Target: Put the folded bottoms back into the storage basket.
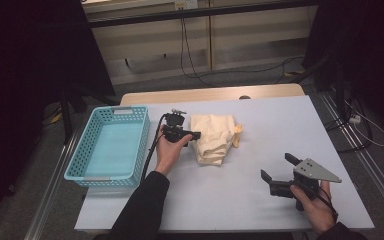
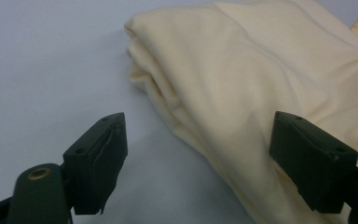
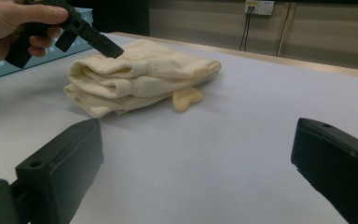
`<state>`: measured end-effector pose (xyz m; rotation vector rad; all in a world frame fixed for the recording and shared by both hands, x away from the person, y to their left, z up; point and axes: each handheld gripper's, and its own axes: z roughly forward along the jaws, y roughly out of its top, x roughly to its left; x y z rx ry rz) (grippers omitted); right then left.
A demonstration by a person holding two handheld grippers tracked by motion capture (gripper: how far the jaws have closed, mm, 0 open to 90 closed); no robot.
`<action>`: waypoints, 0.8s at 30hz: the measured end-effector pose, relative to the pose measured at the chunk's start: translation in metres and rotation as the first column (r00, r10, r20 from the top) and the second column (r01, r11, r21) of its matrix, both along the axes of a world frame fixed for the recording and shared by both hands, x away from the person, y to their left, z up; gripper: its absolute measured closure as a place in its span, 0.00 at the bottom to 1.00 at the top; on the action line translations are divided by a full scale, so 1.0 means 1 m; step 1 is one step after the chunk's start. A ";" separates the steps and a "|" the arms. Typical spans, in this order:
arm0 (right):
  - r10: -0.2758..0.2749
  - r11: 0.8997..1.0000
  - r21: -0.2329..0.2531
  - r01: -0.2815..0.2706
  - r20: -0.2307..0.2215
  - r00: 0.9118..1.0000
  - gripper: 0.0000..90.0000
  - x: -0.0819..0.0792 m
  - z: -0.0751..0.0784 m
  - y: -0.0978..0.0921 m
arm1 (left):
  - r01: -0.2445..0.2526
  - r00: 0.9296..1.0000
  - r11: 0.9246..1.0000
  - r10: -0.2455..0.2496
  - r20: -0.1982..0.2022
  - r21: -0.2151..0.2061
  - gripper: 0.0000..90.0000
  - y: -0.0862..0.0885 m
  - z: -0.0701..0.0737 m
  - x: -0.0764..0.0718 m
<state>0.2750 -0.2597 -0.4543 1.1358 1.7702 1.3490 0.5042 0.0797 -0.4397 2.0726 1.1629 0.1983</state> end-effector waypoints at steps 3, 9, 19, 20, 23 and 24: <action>-0.001 1.000 -0.001 0.001 -0.003 1.000 0.02 0.000 0.000 0.000 | 0.013 1.000 1.000 -0.014 -0.021 -0.009 0.32 -0.003 -0.001 -0.001; -0.002 1.000 -0.004 0.002 -0.001 1.000 0.02 0.000 0.000 0.000 | 0.007 0.997 0.999 -0.010 -0.074 -0.048 0.40 -0.005 -0.008 -0.002; 0.000 1.000 -0.002 0.000 -0.006 1.000 0.02 0.000 0.000 0.000 | -0.047 0.990 0.994 0.034 -0.137 -0.096 0.41 -0.005 -0.015 -0.002; 0.000 1.000 -0.006 0.000 -0.005 1.000 0.02 0.001 0.000 0.001 | -0.047 0.989 0.994 0.031 -0.148 -0.104 0.42 -0.005 -0.015 -0.002; 0.003 1.000 -0.010 -0.003 -0.004 1.000 0.02 0.000 0.000 0.001 | -0.073 0.980 0.989 0.048 -0.193 -0.125 0.50 -0.006 -0.015 -0.004; 0.003 1.000 -0.012 -0.003 -0.004 1.000 0.02 0.000 0.000 0.001 | -0.078 0.978 0.989 0.051 -0.201 -0.125 0.52 -0.007 -0.014 -0.004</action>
